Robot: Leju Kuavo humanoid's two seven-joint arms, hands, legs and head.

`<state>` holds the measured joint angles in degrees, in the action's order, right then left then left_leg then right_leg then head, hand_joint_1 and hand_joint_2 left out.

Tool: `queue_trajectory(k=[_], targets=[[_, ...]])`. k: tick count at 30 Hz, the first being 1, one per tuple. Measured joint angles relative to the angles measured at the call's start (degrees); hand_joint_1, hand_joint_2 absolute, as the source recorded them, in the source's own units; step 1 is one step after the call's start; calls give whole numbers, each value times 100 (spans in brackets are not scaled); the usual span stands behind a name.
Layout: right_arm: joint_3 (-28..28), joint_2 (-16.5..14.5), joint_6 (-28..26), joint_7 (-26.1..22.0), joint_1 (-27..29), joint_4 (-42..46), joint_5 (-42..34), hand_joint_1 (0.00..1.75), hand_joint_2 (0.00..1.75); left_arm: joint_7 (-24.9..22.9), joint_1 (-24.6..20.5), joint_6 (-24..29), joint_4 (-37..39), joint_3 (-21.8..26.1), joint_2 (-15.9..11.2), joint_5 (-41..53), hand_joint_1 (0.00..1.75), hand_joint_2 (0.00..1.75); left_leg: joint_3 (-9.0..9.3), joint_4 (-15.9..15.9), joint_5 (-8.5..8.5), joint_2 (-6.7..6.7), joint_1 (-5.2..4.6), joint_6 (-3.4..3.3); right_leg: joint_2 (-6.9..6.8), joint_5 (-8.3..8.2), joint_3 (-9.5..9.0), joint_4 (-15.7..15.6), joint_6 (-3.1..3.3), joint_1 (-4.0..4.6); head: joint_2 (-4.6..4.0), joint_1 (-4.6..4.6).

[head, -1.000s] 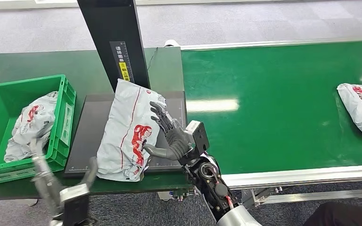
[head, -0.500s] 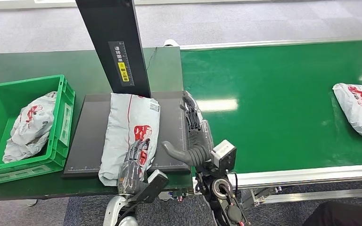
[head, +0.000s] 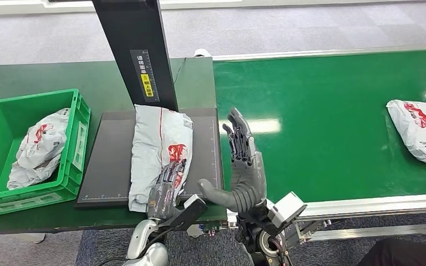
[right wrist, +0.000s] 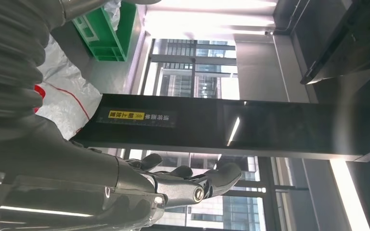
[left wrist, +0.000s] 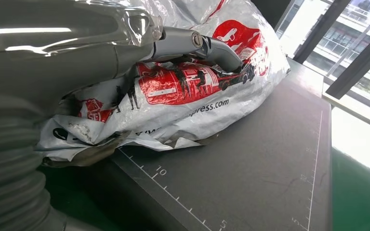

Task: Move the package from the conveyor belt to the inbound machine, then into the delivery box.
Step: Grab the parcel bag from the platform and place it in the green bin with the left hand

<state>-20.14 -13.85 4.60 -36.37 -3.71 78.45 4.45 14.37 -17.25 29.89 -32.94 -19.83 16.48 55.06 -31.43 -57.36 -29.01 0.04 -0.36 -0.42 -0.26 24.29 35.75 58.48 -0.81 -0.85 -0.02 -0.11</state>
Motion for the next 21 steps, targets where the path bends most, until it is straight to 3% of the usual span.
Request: queue_trajectory(k=[15,17,20,21], targets=[[-45,15,150,19,181,288,27,0,175,107,-61,-12,79,193,26,10,0,175,7,0,8,1,0,2,1,-9,-6,0,10,0,1,0],[-45,15,156,25,185,301,29,0,175,113,-61,-9,79,203,30,14,12,175,7,1,9,1,0,4,1,-10,-6,0,10,1,1,0],[-46,15,187,32,188,306,41,0,175,130,-58,7,79,217,35,26,65,175,7,1,10,2,0,5,1,-10,-5,0,10,1,1,0],[-47,15,199,34,191,306,44,0,175,137,-56,15,79,220,38,38,90,175,7,1,10,2,0,5,1,-10,-5,0,10,1,1,0]])
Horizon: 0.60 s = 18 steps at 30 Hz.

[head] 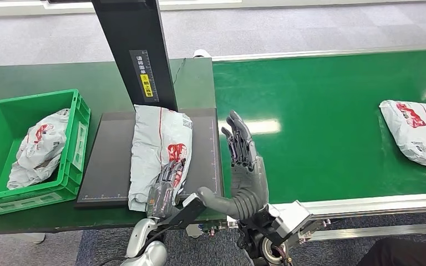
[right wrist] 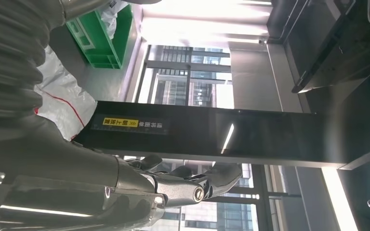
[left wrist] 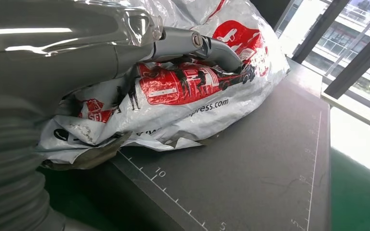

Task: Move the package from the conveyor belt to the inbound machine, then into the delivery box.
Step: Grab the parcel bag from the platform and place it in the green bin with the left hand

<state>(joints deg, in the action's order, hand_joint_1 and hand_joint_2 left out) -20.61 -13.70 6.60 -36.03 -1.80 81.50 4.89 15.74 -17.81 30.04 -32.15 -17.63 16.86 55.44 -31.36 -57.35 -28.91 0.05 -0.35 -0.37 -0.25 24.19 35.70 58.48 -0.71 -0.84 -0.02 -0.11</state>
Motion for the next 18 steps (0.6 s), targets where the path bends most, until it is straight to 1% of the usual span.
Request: queue_trajectory(k=[2,3,6,8,10,18], targets=[[0,0,21,2,7,1,9,0,175,19,4,11,-1,3,5,23,123,175,0,0,0,0,0,0,0,0,0,0,0,0,0,0],[0,0,31,3,11,3,13,0,175,31,5,16,-1,3,7,29,135,175,-1,0,1,0,0,0,-1,0,0,0,0,0,0,0],[-2,0,50,5,27,20,31,0,175,46,-4,44,-15,9,13,33,151,175,-1,0,2,0,0,0,0,-4,0,-1,0,-1,0,-1],[-4,0,53,7,53,41,50,0,175,35,-22,65,-27,22,19,31,167,175,0,0,3,1,-1,0,1,-8,0,-1,0,-1,-1,-1],[-5,0,56,9,85,69,63,0,175,29,-35,71,-45,34,22,30,175,175,0,0,6,1,-1,1,1,-11,0,-1,-1,-1,-1,1],[-10,0,60,69,114,198,135,0,175,21,-68,62,-133,67,33,66,175,175,-7,0,5,1,0,3,0,-8,12,1,-3,0,0,0]])
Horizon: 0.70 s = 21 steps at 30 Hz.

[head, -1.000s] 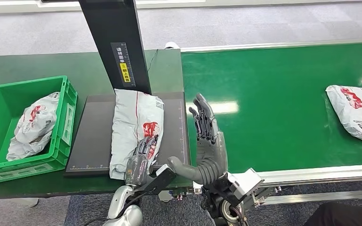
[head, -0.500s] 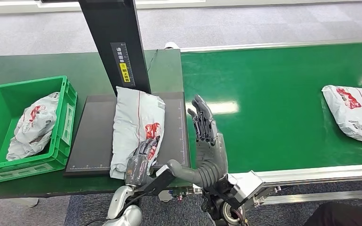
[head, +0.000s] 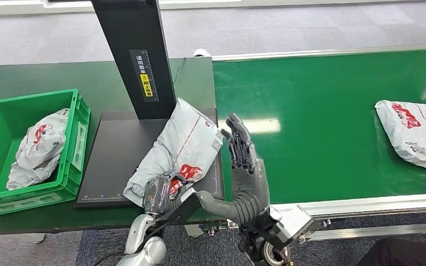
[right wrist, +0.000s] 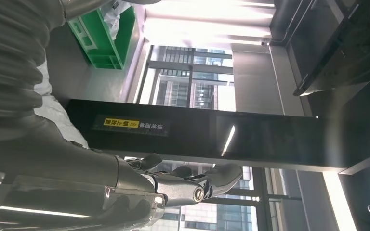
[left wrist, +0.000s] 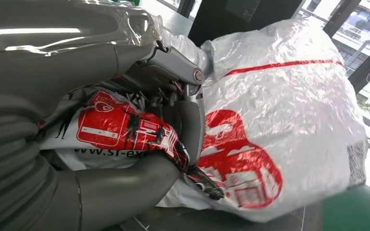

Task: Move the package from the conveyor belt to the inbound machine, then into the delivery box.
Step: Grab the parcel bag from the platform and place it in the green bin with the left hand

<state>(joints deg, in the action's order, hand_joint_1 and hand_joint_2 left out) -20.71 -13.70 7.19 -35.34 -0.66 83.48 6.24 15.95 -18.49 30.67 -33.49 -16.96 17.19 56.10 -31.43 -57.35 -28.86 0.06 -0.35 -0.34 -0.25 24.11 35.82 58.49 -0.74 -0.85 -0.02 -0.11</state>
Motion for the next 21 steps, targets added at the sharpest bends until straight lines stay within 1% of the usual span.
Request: queue_trajectory(k=[21], targets=[[-9,-2,0,58,69,137,57,0,175,-6,-6,5,-48,55,6,11,175,175,-10,0,-5,0,0,-2,0,2,7,-1,-1,0,-1,0]])
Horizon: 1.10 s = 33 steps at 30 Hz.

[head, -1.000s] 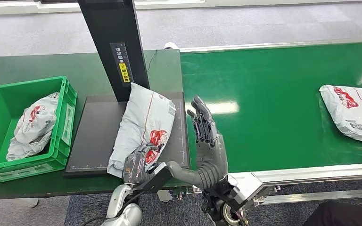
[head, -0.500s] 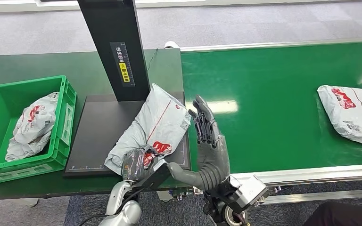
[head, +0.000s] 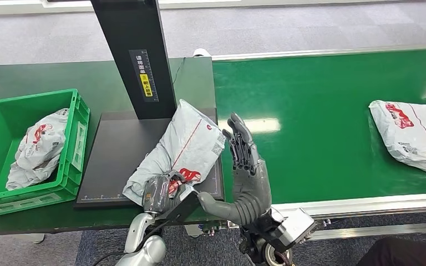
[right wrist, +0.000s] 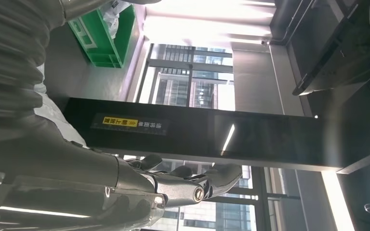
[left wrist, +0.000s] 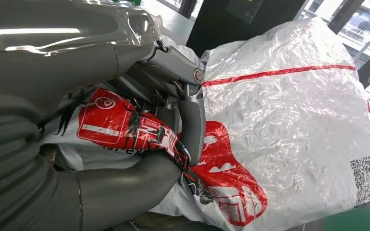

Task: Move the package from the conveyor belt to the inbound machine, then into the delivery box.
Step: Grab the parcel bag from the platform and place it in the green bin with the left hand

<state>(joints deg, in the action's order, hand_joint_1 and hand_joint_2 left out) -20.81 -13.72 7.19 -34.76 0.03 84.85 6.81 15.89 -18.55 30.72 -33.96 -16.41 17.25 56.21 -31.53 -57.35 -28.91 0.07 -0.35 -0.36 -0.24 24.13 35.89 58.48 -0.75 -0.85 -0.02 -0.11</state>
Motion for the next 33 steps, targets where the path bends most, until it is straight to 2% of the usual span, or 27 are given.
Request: queue_trajectory(k=[3,7,12,15,20,24,28,33], targets=[[0,-1,-5,24,16,29,44,0,175,169,25,198,-60,20,1,-113,175,175,-4,0,0,0,0,0,0,0,4,0,0,0,0,-1],[-4,-1,-99,39,87,61,98,0,175,1006,291,746,-617,171,2,-731,175,175,-18,0,1,5,0,1,5,-1,24,1,0,1,1,0],[-9,-1,-254,1,164,63,106,0,175,1970,964,909,-2284,463,13,-1176,175,175,-32,0,0,6,1,2,6,0,40,3,0,2,0,-1],[4,-1,-294,-42,217,63,104,0,175,2322,1436,926,-3486,613,41,-1324,175,175,-42,0,-1,6,1,2,7,2,49,3,0,2,1,-1],[33,-1,-306,-75,229,51,103,0,175,2404,2062,933,-5281,825,142,-1238,175,175,-53,0,-2,5,1,1,4,4,54,1,-2,1,0,-3],[37,-1,-304,-112,220,13,93,0,175,2404,2168,932,-6273,1028,222,-1275,175,175,-56,0,-2,3,1,1,3,4,52,1,-2,1,0,-3],[39,-1,-304,-140,215,-38,77,0,175,2404,2165,930,-6878,1140,243,-1352,175,175,-54,0,-1,3,2,1,3,4,51,2,-1,2,0,-3],[39,-1,-304,-151,188,-91,74,0,175,2404,2166,928,-7242,1187,243,-1377,175,175,-52,0,-1,3,2,1,4,4,52,2,-1,2,0,-2]])
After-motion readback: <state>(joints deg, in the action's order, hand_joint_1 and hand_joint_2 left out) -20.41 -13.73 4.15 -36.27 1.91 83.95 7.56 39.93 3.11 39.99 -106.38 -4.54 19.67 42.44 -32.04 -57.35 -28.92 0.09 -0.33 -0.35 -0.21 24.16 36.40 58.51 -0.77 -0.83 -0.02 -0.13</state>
